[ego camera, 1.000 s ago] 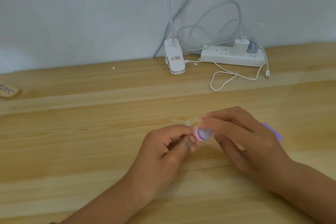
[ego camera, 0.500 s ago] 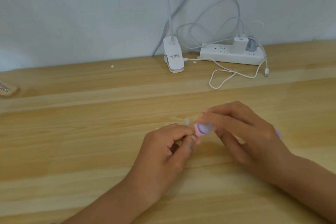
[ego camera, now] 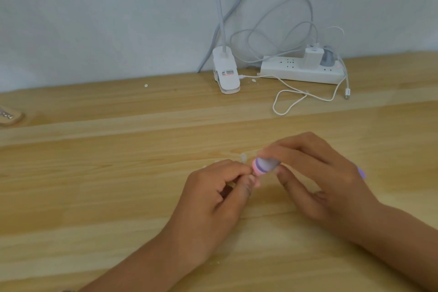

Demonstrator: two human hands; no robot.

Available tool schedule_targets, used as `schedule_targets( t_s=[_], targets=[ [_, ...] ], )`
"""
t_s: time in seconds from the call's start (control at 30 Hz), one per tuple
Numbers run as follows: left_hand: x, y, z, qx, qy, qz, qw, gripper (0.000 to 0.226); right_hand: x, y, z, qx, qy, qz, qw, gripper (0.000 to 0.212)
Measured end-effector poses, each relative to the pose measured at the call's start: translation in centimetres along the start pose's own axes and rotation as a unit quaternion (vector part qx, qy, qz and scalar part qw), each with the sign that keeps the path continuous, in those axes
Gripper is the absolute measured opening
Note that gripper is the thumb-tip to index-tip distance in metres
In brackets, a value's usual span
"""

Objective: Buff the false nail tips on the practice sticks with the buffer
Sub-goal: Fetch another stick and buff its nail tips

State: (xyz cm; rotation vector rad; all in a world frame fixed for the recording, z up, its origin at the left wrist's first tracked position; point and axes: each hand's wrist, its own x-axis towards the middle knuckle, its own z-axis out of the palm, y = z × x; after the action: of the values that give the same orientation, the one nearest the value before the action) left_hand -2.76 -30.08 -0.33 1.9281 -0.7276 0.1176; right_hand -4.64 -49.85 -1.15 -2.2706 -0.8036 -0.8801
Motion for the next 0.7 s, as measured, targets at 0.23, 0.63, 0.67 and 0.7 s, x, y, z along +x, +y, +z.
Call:
schedule_targets(
  t_s=[0.23, 0.63, 0.67, 0.7],
  targets=[
    [0.1, -0.1, 0.3, 0.007, 0.007, -0.014, 1.0, 0.015, 0.0, -0.5, 0.2, 0.004, 0.005, 0.027, 1.0, 0.026],
    [0.1, 0.1, 0.4, -0.006, 0.021, -0.025, 0.999, 0.015, 0.1, -1.2, 0.5, 0.028, 0.003, 0.056, 0.998, 0.022],
    [0.2, 0.1, 0.4, -0.012, 0.023, -0.029, 0.999, 0.015, 0.1, -1.2, 0.5, 0.022, 0.006, 0.061, 0.998, 0.022],
    [0.2, 0.1, 0.4, -0.016, 0.024, -0.034, 0.999, 0.015, 0.2, -1.1, 0.5, 0.017, 0.011, 0.069, 0.997, 0.024]
  ],
)
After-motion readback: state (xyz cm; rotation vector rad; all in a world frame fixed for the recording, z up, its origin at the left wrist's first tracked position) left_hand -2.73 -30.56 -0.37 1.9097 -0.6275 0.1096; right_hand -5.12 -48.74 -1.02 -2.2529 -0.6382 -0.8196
